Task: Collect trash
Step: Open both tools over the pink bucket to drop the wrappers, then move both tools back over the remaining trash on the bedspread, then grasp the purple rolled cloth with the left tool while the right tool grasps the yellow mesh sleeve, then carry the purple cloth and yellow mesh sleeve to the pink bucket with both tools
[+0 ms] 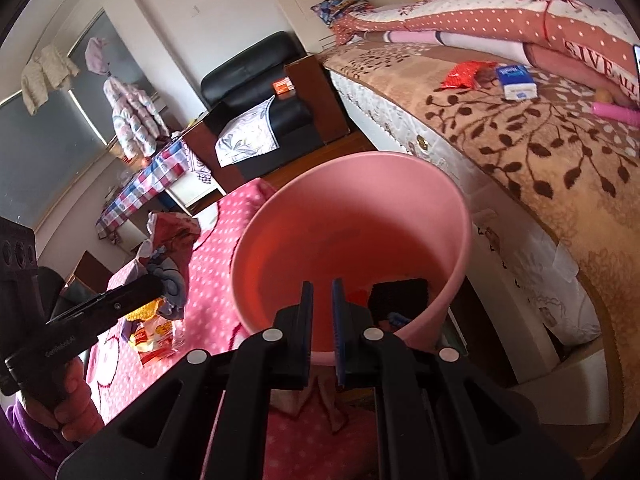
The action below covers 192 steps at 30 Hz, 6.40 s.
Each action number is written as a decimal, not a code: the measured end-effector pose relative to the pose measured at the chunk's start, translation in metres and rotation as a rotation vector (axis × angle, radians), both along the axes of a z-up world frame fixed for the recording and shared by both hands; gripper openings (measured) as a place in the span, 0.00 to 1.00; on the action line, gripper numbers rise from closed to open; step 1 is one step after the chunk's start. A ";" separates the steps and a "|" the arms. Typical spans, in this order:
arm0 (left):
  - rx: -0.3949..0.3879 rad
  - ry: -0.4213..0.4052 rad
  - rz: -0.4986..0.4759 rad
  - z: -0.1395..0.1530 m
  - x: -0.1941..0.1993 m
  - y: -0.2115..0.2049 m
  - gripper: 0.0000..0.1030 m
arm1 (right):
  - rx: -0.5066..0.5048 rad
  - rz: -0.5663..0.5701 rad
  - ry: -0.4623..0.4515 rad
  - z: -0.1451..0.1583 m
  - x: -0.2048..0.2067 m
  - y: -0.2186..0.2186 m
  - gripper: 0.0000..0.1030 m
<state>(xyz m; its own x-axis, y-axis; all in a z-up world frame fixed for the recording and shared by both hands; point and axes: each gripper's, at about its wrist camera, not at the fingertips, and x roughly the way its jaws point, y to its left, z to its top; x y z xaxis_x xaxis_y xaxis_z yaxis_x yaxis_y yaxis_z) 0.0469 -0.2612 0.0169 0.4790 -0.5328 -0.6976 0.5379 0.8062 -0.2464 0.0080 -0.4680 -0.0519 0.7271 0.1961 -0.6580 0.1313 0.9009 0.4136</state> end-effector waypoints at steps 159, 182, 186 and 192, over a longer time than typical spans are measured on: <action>-0.082 0.131 0.535 -0.074 -0.003 0.261 0.17 | -0.076 0.527 0.184 -0.035 0.133 0.286 0.27; -0.086 0.059 0.508 -0.041 -0.017 0.251 0.15 | -0.009 0.450 0.055 0.003 0.105 0.243 0.11; -0.086 0.032 0.479 -0.028 -0.021 0.240 0.15 | 0.001 0.422 0.027 0.013 0.096 0.227 0.11; -0.086 -0.007 0.425 -0.010 -0.023 0.215 0.15 | 0.001 0.363 0.002 0.020 0.082 0.201 0.11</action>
<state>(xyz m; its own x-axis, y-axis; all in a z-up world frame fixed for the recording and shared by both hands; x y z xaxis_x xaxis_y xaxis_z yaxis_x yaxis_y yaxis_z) 0.0239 -0.0457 0.0074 0.6730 -0.3431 -0.6552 0.1647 0.9332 -0.3195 0.0900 -0.2665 -0.0316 0.6088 0.4421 -0.6587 -0.1968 0.8885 0.4144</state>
